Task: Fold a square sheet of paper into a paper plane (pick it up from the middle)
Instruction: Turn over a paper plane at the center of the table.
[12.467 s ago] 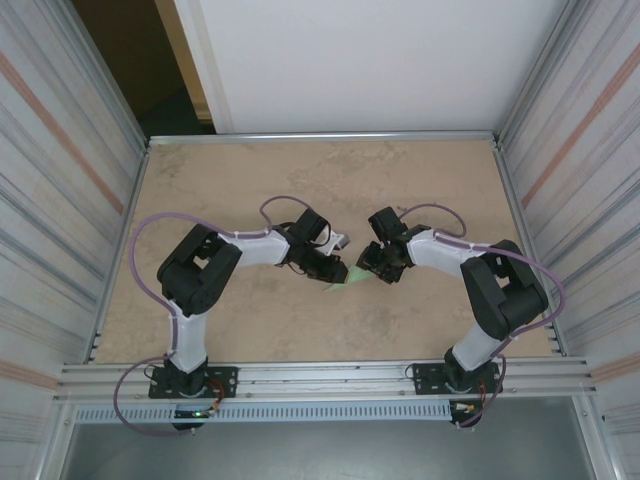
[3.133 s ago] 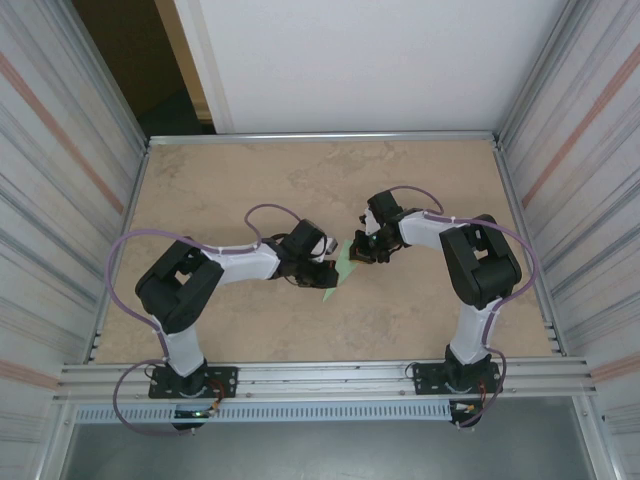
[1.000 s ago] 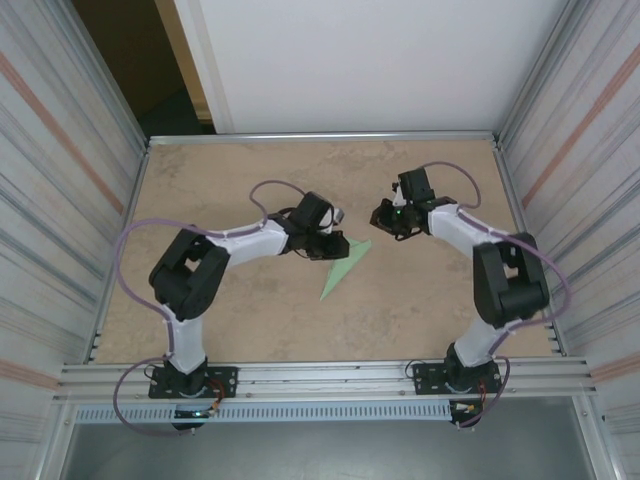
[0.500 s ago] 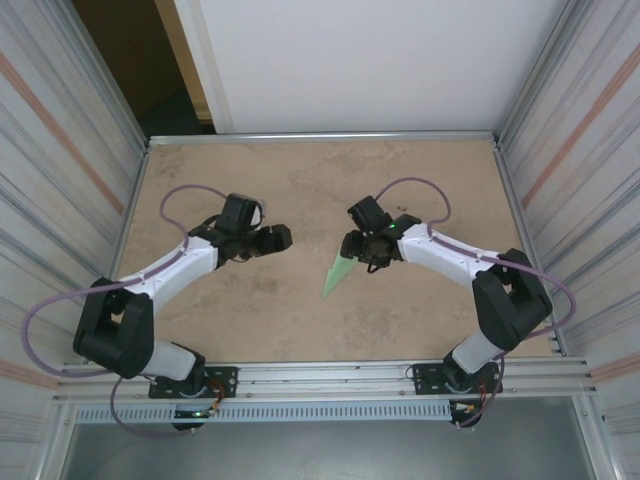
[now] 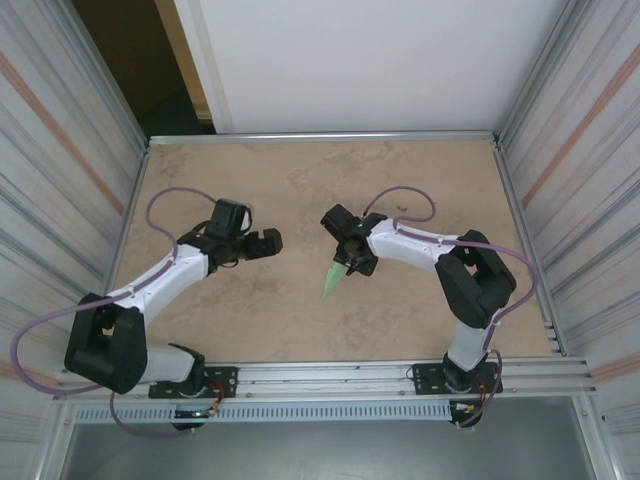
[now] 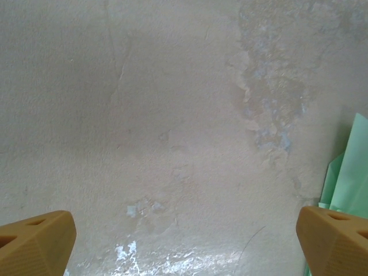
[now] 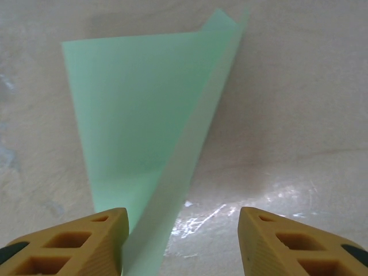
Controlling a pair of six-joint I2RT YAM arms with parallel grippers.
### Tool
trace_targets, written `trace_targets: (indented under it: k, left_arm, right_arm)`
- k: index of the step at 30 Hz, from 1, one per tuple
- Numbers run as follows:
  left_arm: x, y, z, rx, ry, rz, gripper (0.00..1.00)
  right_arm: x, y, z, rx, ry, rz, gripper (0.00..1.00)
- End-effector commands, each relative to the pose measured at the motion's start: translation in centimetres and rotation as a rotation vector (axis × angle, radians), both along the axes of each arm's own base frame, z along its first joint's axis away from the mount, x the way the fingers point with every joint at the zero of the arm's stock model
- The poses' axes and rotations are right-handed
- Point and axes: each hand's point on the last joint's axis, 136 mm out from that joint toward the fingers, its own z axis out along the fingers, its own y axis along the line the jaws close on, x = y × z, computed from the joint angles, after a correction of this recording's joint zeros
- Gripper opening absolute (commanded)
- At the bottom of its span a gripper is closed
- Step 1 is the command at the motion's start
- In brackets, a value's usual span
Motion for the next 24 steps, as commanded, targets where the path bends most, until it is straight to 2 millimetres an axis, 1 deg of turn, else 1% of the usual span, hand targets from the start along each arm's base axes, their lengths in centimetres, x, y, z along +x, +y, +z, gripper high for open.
trace_targets:
  k: [1, 4, 8, 12, 13, 14, 16, 19, 21, 24]
  left_arm:
    - [-0.1, 0.9, 0.5, 0.028, -0.030, 0.006, 0.99]
    - [-0.2, 1.1, 0.1, 0.039, -0.012, 0.022, 0.99]
    - [-0.5, 1.4, -0.6, 0.046, 0.013, 0.032, 0.99]
    - [-0.5, 1.4, -0.4, 0.041, 0.013, 0.032, 0.99]
    - [-0.5, 1.4, -0.4, 0.036, 0.013, 0.035, 0.99]
    - [-0.5, 1.3, -0.3, 0.028, 0.014, 0.041, 0.99]
    - [-0.5, 1.2, -0.3, 0.004, 0.015, 0.044, 0.99]
    - [-0.5, 1.0, -0.5, -0.061, 0.017, 0.058, 0.99]
    - [-0.5, 1.4, -0.6, -0.123, 0.029, 0.090, 0.98]
    - [-0.4, 2.6, -0.8, -0.227, 0.056, 0.167, 0.97]
  right_arm:
    - [-1.0, -1.4, -0.4, -0.043, 0.007, -0.104, 0.47]
    - [-1.0, -1.4, -0.4, -0.039, 0.005, -0.116, 0.37]
    - [-1.0, -1.4, -0.3, -0.033, -0.002, -0.122, 0.28]
    - [-0.7, -1.5, -0.2, -0.021, -0.017, -0.124, 0.12]
    - [-0.5, -1.3, 0.0, -0.012, -0.028, -0.112, 0.07]
    - [-0.1, -1.0, 0.3, 0.002, -0.045, -0.095, 0.04]
    - [0.4, -0.7, 1.0, 0.021, -0.076, -0.069, 0.01]
    - [1.9, 1.3, 3.0, 0.083, -0.153, 0.059, 0.00]
    - [3.0, 3.8, 4.6, 0.162, -0.207, 0.176, 0.00]
    - [3.7, 7.4, 6.6, 0.277, -0.247, 0.334, 0.00]
